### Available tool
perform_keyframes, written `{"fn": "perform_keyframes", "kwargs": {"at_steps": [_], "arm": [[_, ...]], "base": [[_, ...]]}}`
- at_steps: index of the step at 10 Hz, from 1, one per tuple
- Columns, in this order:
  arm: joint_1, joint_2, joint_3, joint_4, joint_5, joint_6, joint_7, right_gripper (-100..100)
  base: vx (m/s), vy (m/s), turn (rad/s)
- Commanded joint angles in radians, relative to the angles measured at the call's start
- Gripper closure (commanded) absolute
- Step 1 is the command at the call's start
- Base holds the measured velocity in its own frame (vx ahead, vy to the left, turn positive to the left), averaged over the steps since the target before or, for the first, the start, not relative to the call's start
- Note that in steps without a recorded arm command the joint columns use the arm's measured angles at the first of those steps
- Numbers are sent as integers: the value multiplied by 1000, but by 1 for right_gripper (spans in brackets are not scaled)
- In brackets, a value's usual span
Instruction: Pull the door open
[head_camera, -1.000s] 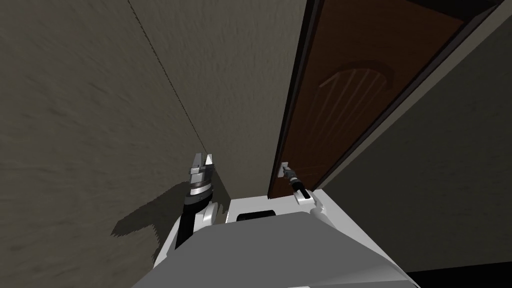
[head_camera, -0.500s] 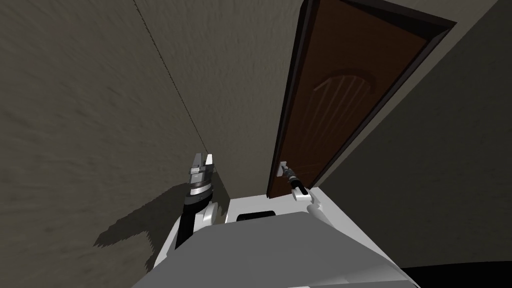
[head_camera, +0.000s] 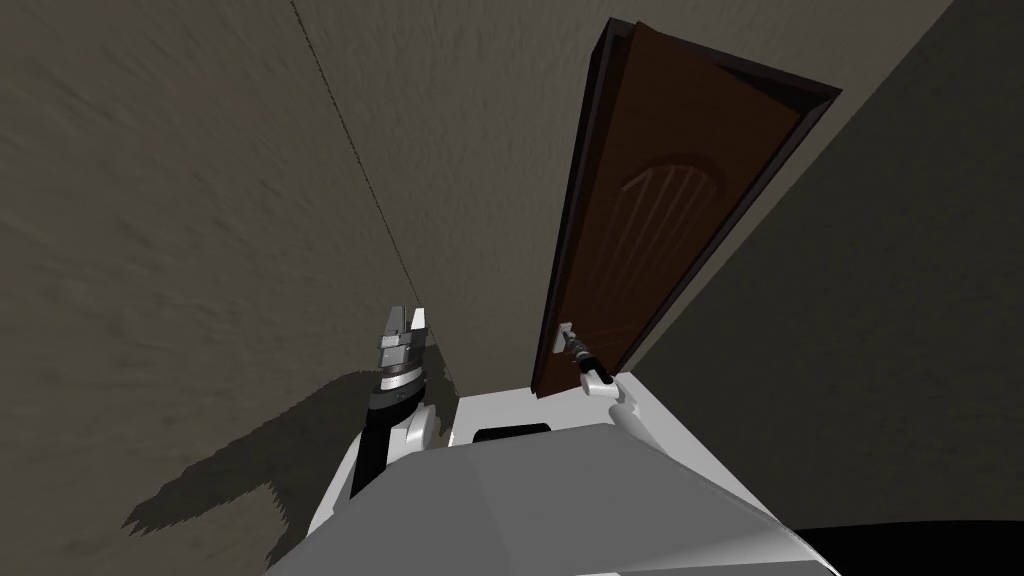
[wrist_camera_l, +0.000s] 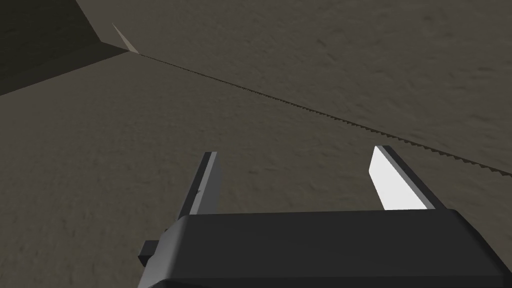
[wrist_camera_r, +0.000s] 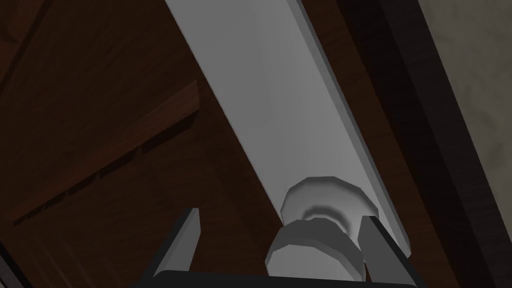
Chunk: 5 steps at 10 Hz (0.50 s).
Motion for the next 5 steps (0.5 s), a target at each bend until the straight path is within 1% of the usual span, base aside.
{"fn": "perform_keyframes", "kwargs": {"at_steps": [1, 3, 4, 5], "arm": [[-3, -11, -23, 38, -23, 10, -2, 100], [-3, -11, -23, 38, -23, 10, -2, 100], [-24, -3, -33, 61, -74, 56, -21, 100], [-24, -3, -33, 61, -92, 56, -21, 100]], "base": [[-13, 7, -47], [-9, 3, 23], [-30, -15, -78], [-39, -7, -46]]}}
